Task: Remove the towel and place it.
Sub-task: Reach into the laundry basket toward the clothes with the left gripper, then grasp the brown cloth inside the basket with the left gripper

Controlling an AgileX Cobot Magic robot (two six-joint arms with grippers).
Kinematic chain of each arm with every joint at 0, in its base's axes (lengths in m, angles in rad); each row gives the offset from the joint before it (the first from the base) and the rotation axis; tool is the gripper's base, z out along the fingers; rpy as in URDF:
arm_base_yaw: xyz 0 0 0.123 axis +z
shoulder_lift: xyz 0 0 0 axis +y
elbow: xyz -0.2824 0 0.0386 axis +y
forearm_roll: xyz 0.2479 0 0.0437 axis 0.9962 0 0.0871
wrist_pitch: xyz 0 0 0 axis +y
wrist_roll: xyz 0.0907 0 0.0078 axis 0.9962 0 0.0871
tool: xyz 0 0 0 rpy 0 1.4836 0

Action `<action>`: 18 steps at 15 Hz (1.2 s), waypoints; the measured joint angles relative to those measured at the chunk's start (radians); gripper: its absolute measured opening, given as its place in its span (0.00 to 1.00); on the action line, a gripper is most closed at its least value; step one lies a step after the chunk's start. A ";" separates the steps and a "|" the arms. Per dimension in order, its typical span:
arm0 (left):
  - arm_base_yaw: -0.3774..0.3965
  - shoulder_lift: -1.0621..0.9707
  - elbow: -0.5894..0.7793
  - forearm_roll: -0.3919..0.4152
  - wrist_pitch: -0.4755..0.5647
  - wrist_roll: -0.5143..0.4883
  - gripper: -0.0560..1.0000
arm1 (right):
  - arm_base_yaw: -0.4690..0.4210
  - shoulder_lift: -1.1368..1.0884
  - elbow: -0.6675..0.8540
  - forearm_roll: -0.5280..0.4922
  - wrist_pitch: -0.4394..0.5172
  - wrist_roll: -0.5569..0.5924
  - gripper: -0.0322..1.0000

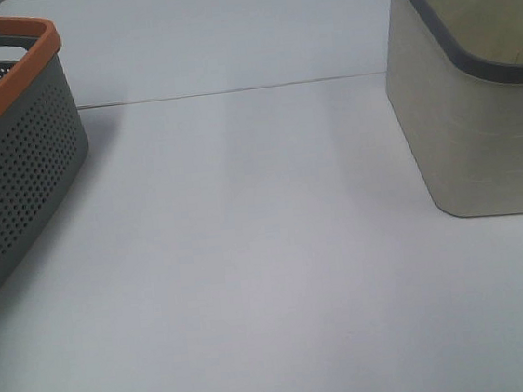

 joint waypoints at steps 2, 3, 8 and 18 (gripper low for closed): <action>0.000 0.000 0.000 0.000 0.008 0.000 0.70 | 0.000 0.000 0.000 0.000 0.000 0.000 0.59; 0.000 0.000 0.000 0.001 0.008 0.000 0.63 | 0.000 0.000 0.000 0.000 0.000 0.000 0.59; 0.000 0.000 0.000 0.005 0.012 -0.022 0.51 | 0.000 0.000 0.000 0.000 0.000 0.000 0.59; 0.000 0.000 0.000 0.001 0.019 -0.027 0.46 | 0.000 0.000 0.000 0.000 0.000 0.000 0.59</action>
